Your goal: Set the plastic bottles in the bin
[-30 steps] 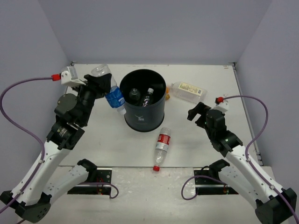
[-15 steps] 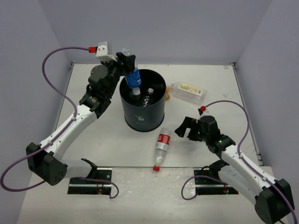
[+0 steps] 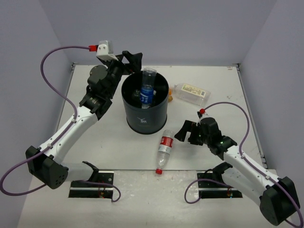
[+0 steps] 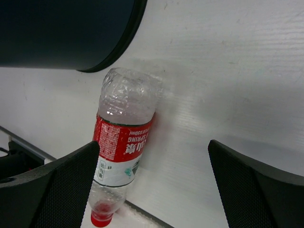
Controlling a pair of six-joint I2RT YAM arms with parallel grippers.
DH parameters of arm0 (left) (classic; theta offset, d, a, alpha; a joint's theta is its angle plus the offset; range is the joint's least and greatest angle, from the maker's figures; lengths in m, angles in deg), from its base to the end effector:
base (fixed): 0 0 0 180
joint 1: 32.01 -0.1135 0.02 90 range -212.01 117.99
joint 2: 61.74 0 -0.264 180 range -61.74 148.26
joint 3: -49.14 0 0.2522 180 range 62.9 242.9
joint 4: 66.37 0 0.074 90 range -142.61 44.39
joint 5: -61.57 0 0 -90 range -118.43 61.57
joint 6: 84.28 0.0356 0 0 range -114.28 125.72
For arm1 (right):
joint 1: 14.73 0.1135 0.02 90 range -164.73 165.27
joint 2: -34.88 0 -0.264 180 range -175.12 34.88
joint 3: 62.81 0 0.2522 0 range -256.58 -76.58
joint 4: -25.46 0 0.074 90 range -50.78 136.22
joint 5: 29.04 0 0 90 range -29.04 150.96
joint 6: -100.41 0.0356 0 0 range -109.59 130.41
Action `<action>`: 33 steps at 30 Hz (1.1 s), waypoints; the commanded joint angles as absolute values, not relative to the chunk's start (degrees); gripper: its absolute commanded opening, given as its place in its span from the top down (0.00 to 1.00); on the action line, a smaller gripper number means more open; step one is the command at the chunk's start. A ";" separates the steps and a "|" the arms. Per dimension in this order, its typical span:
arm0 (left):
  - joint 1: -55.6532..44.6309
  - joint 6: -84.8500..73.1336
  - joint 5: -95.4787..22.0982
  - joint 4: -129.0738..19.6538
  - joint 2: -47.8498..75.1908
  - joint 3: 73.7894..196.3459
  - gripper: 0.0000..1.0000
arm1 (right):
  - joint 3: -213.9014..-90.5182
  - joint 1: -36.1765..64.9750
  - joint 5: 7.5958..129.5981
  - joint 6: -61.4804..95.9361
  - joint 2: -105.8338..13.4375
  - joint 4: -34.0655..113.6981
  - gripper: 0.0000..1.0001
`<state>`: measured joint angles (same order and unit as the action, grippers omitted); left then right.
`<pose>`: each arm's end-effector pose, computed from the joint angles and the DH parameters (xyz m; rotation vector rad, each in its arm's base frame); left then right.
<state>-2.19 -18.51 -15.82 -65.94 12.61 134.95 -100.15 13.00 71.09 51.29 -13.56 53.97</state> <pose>0.2665 -0.1438 0.4386 -0.1192 1.4072 -0.6342 0.1532 0.0876 0.1930 0.1744 2.3820 0.8074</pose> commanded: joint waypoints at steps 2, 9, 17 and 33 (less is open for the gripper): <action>-1.78 -15.45 -10.83 -63.50 10.53 139.73 0.00 | -105.09 18.70 70.19 54.70 -16.82 56.45 0.01; -1.78 -17.61 5.92 -55.80 -2.07 129.94 0.00 | -105.98 24.09 69.74 59.60 -23.27 52.88 0.01; -1.78 -31.82 13.53 -48.15 -20.70 106.83 0.00 | -107.87 28.49 69.96 61.84 -31.63 46.90 0.01; -1.78 -37.70 12.70 -39.44 -27.28 100.25 0.00 | -110.38 29.91 57.42 71.30 -36.28 50.50 0.58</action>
